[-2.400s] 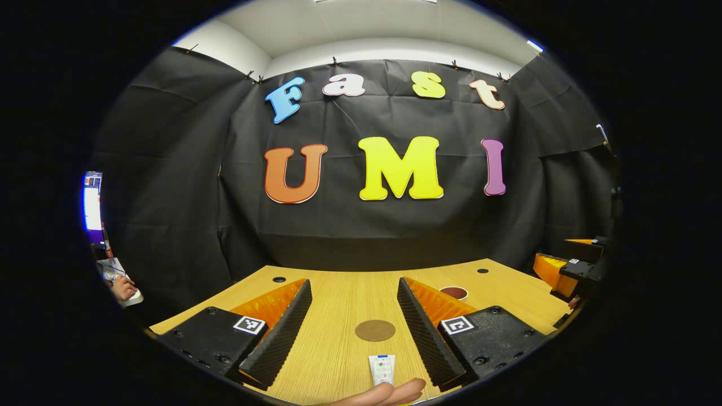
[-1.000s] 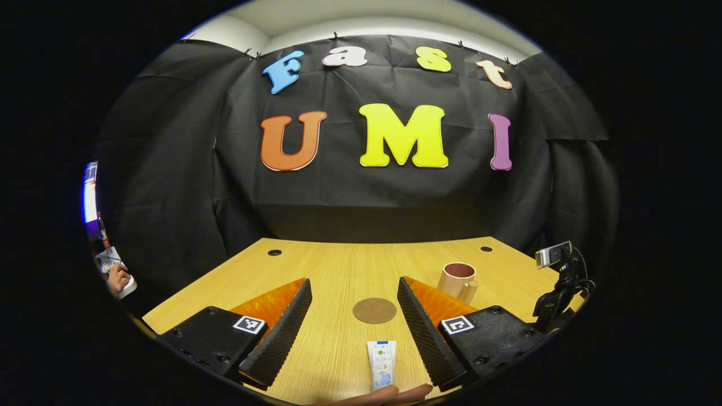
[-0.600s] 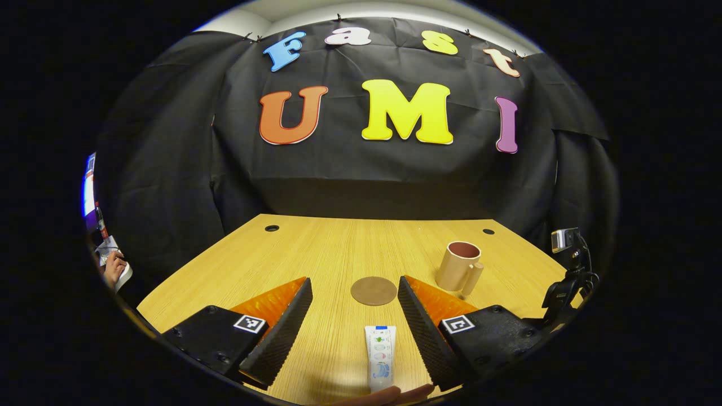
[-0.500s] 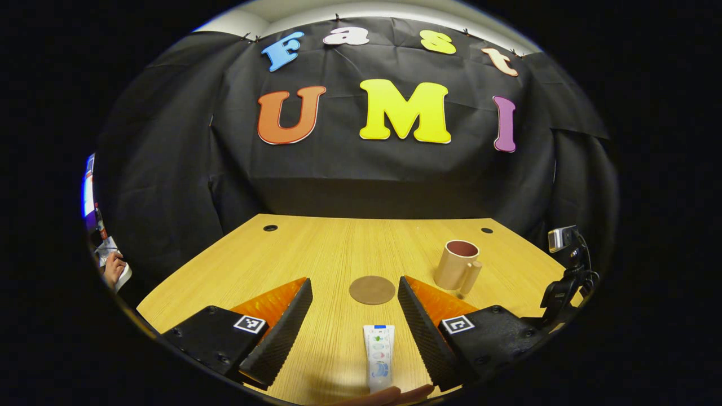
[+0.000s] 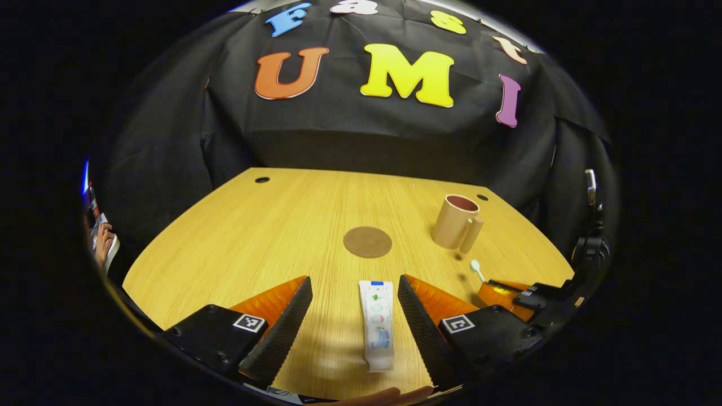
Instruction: Put the toothbrush and toothpaste on the desktop into the cup, then pick up the cup and place it on the coaster on the desktop.
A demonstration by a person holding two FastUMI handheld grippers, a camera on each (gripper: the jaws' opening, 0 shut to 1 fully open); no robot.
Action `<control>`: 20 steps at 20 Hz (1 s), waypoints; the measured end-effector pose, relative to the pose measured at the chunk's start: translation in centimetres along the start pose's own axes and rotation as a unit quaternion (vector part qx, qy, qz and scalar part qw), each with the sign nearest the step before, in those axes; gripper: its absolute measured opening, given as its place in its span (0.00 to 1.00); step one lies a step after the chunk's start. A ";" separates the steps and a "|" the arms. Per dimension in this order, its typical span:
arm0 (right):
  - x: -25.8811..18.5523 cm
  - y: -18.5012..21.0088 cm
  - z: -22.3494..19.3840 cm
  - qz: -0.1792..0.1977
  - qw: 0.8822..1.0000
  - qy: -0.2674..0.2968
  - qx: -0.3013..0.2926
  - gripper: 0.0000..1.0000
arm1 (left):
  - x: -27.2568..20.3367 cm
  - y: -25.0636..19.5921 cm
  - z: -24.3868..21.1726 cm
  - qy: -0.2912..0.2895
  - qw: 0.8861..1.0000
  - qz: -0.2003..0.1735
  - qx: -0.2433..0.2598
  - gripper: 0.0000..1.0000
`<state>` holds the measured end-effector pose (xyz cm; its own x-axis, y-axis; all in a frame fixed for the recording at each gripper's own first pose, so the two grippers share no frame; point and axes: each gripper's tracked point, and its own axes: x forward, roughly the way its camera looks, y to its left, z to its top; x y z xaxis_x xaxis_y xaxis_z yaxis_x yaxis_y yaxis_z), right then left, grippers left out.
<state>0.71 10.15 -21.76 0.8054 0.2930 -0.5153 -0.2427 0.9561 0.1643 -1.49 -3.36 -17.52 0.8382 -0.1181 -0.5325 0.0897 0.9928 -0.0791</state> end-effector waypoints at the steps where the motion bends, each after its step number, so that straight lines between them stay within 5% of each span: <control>1: -0.2 -0.4 0.3 -0.006 1.000 -0.008 0.001 0.01 | 0.1 -0.1 -0.6 0.013 1.000 0.000 0.005 0.98; 15: -2.7 -3.9 4.0 -0.037 0.997 -0.063 0.027 0.01 | 1.8 -4.0 -6.6 0.101 0.994 -0.026 0.021 0.96; 20: -4.3 -4.6 6.5 -0.051 0.994 -0.092 0.026 0.01 | 2.2 -3.6 -7.5 0.108 0.994 -0.021 0.020 0.83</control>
<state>1.87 4.48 -14.88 0.9105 0.1845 -0.3702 -0.1306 0.9775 0.1659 -3.95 -7.34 -24.71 0.6988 -0.1564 -0.6980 0.1474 0.9863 -0.0735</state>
